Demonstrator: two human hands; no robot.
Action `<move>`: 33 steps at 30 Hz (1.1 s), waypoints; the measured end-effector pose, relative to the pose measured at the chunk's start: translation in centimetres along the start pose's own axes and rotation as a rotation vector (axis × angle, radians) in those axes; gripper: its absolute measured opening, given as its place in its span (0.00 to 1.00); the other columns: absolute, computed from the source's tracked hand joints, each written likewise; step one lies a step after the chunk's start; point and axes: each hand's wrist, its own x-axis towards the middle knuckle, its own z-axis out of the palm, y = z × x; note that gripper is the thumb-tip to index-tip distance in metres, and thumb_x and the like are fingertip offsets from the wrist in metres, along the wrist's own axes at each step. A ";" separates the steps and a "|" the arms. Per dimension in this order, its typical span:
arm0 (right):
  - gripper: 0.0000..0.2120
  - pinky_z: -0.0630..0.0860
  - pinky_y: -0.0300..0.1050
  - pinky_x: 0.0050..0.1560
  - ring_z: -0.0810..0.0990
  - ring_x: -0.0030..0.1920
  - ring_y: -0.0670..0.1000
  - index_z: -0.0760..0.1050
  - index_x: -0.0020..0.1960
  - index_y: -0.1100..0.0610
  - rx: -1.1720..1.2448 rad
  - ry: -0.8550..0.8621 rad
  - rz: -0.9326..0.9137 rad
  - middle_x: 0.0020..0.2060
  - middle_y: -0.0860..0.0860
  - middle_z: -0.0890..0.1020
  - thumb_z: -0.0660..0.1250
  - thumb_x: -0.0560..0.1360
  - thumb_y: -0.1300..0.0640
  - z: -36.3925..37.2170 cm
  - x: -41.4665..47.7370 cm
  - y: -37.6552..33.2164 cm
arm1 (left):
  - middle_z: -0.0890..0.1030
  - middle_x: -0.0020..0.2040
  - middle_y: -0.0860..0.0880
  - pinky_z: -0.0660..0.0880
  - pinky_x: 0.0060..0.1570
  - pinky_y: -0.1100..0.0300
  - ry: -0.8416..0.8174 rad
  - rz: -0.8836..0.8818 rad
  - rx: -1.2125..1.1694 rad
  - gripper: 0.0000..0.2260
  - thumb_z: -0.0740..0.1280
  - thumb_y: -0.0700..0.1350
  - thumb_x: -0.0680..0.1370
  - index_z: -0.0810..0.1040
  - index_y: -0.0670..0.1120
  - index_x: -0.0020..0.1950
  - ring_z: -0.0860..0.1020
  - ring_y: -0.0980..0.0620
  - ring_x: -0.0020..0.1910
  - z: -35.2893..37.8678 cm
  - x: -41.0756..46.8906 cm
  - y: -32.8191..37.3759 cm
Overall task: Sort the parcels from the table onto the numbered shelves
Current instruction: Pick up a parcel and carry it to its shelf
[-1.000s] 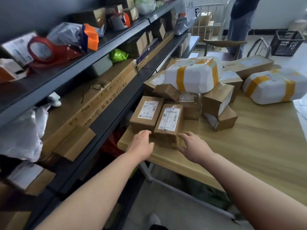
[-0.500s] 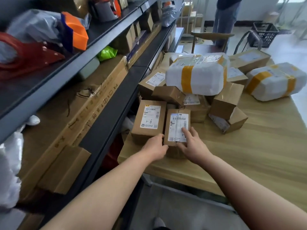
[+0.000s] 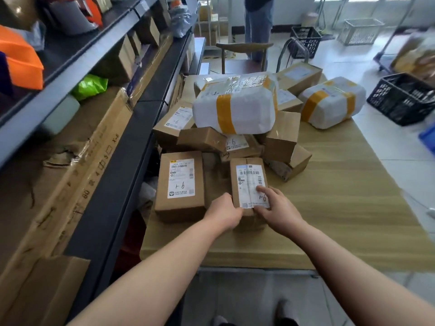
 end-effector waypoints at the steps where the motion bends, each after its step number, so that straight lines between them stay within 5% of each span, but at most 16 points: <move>1: 0.27 0.70 0.48 0.65 0.70 0.68 0.51 0.64 0.73 0.47 -0.002 -0.005 -0.007 0.73 0.49 0.65 0.67 0.76 0.50 -0.3 0.2 0.2 | 0.76 0.66 0.47 0.74 0.49 0.59 0.002 0.006 -0.010 0.19 0.67 0.48 0.79 0.69 0.47 0.68 0.76 0.48 0.62 0.2 0.1 0.4; 6: 0.17 0.71 0.44 0.63 0.73 0.64 0.49 0.74 0.65 0.49 -0.021 0.009 -0.102 0.67 0.48 0.72 0.66 0.77 0.50 -2.2 1.7 0.9 | 0.69 0.71 0.49 0.73 0.62 0.48 0.087 0.039 -0.026 0.35 0.71 0.52 0.74 0.57 0.52 0.76 0.72 0.47 0.66 1.2 0.7 2.1; 13: 0.21 0.67 0.47 0.67 0.69 0.68 0.53 0.71 0.69 0.54 0.121 0.279 -0.159 0.67 0.52 0.71 0.66 0.76 0.57 -8.0 6.2 2.8 | 0.49 0.79 0.45 0.60 0.73 0.43 0.054 -0.110 0.183 0.53 0.74 0.64 0.67 0.43 0.52 0.80 0.56 0.40 0.76 2.5 2.1 5.0; 19: 0.28 0.66 0.53 0.70 0.66 0.70 0.54 0.62 0.74 0.53 0.115 0.178 -0.094 0.71 0.52 0.66 0.67 0.76 0.55 -11.0 9.6 4.9 | 0.44 0.80 0.44 0.55 0.75 0.46 0.260 -0.136 0.304 0.46 0.70 0.63 0.71 0.49 0.48 0.80 0.49 0.41 0.78 3.7 2.8 8.0; 22: 0.28 0.66 0.51 0.70 0.66 0.71 0.53 0.63 0.74 0.53 0.111 0.125 -0.116 0.71 0.52 0.67 0.67 0.76 0.56 -11.1 9.9 6.6 | 0.51 0.80 0.46 0.53 0.76 0.50 0.399 -0.003 0.312 0.37 0.66 0.61 0.76 0.55 0.48 0.79 0.51 0.45 0.78 4.1 3.4 11.0; 26: 0.28 0.68 0.50 0.68 0.68 0.69 0.53 0.63 0.74 0.51 0.084 0.057 -0.125 0.71 0.51 0.66 0.67 0.76 0.54 -11.7 10.2 8.8 | 0.63 0.76 0.48 0.63 0.71 0.53 0.414 0.060 0.050 0.30 0.68 0.52 0.77 0.62 0.47 0.76 0.61 0.48 0.74 5.1 4.9 14.7; 33: 0.27 0.67 0.49 0.67 0.68 0.69 0.52 0.63 0.74 0.50 0.049 0.032 -0.154 0.72 0.49 0.66 0.66 0.77 0.54 -14.8 11.4 10.8 | 0.71 0.69 0.44 0.68 0.64 0.55 0.479 -0.130 -0.349 0.33 0.75 0.51 0.72 0.63 0.43 0.71 0.70 0.45 0.68 6.7 8.5 18.3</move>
